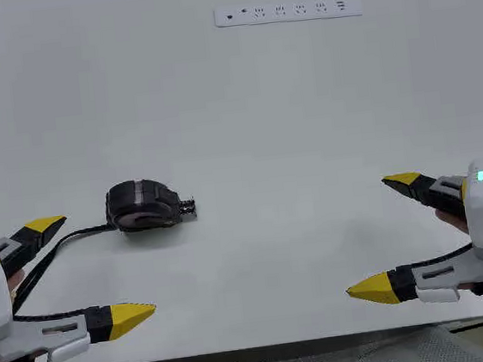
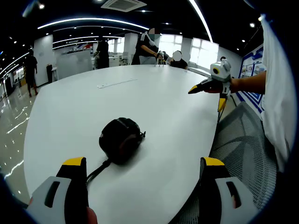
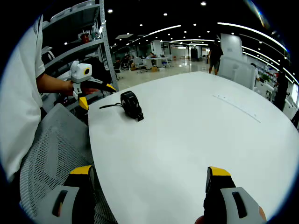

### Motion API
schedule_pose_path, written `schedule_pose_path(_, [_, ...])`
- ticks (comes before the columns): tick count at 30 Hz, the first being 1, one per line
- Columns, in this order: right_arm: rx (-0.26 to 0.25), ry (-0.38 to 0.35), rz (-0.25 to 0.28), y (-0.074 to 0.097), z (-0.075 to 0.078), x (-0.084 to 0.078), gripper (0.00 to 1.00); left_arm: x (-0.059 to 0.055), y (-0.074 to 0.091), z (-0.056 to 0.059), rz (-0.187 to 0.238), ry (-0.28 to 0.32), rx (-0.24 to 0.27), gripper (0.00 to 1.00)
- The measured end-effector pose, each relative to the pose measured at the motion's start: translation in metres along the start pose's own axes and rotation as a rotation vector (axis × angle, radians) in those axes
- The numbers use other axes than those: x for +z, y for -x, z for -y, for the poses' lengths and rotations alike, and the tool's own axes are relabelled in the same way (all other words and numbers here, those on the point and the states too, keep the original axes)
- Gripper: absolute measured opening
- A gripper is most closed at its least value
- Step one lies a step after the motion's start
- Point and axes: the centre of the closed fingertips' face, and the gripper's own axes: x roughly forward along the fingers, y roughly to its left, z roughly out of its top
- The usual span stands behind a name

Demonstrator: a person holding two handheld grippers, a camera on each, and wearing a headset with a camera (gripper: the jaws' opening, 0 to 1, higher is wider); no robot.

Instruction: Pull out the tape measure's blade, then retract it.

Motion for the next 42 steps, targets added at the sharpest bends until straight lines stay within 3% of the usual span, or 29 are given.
schedule_pose_path(11, [-0.005,0.003,0.008,-0.001,0.0,0.003,0.99,0.002,0.0,-0.003,0.006,0.004,0.01,0.98])
schedule_pose_path(19, [0.002,0.0,0.004,-0.003,0.0,0.003,0.99,0.001,0.0,-0.004,-0.001,0.007,0.004,0.9])
schedule_pose_path(35, [0.04,0.035,-0.005,-0.021,0.004,0.011,0.99,0.002,-0.01,-0.007,-0.025,-0.011,-0.039,0.86])
schedule_pose_path(42, [0.061,0.054,-0.011,-0.031,0.006,0.014,0.99,0.007,-0.017,-0.013,-0.036,-0.035,-0.056,0.86])
